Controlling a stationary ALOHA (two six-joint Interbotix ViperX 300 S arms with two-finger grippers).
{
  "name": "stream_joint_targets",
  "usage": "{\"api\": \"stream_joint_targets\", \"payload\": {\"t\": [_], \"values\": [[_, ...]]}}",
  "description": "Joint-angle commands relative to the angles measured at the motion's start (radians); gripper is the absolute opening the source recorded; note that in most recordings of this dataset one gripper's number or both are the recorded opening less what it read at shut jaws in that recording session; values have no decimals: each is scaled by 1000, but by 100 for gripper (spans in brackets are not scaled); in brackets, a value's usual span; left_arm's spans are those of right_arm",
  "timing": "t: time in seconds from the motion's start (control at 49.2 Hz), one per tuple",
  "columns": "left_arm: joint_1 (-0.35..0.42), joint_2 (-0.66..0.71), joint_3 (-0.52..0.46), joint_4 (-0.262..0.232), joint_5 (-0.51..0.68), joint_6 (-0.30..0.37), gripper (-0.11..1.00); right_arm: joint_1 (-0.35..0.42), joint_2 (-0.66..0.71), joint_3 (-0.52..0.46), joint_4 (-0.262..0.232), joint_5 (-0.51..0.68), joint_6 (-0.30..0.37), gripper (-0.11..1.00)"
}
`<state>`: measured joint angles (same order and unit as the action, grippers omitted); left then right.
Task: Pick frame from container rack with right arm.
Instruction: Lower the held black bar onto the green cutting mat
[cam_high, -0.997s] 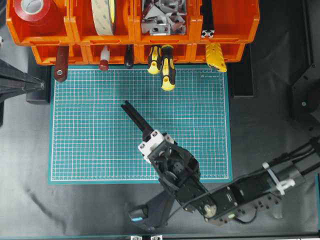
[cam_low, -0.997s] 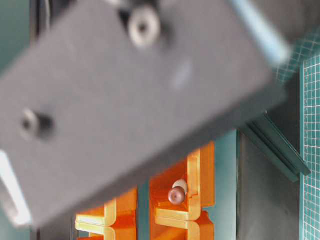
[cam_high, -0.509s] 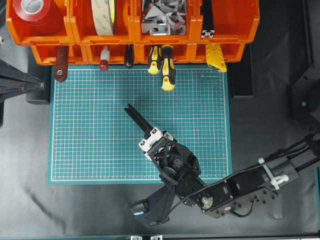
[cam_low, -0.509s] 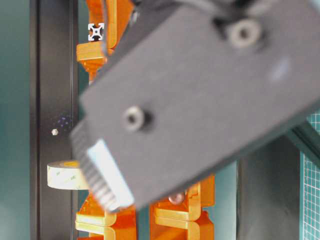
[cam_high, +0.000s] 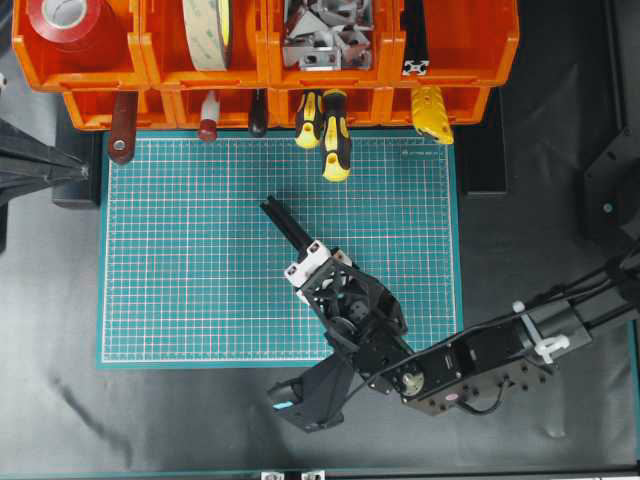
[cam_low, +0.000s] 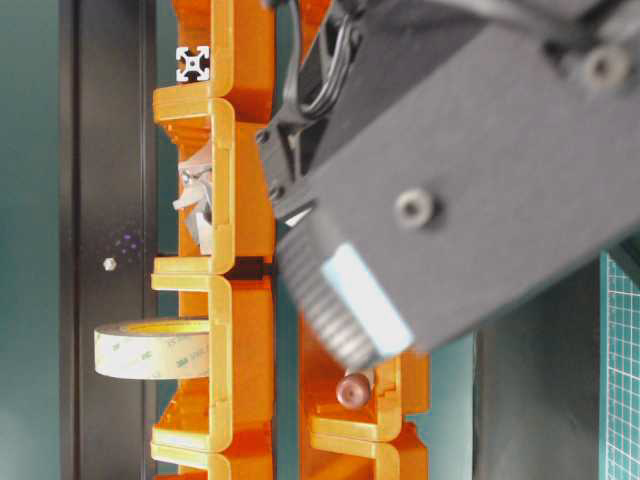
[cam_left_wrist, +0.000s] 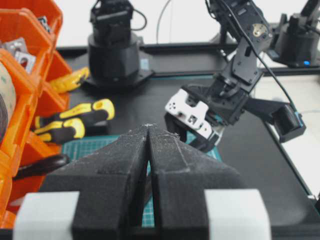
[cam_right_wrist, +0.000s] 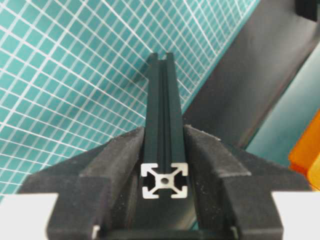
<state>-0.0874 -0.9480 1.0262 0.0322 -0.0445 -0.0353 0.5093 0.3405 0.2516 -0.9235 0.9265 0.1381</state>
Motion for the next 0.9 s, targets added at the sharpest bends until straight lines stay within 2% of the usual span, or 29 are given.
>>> {"api": "stream_joint_targets", "payload": {"t": [0.0,0.549,0.631,0.692,0.773,0.875], "values": [[-2,3,-29,2,-5,-3,0,-3,-31,6,17,-29,2,25],[-2,2,-26,3,-5,-2,0,-3,-41,40,80,-109,6,26],[-2,2,-26,2,-5,-2,0,-3,-41,43,84,-132,9,34],[-2,2,-26,2,-5,-2,0,-3,-41,40,86,-147,17,44],[-2,2,-26,2,-5,-2,0,-6,-43,40,87,-166,40,58],[-2,2,-25,2,-5,-2,0,-8,-43,40,87,-176,77,68]]}}
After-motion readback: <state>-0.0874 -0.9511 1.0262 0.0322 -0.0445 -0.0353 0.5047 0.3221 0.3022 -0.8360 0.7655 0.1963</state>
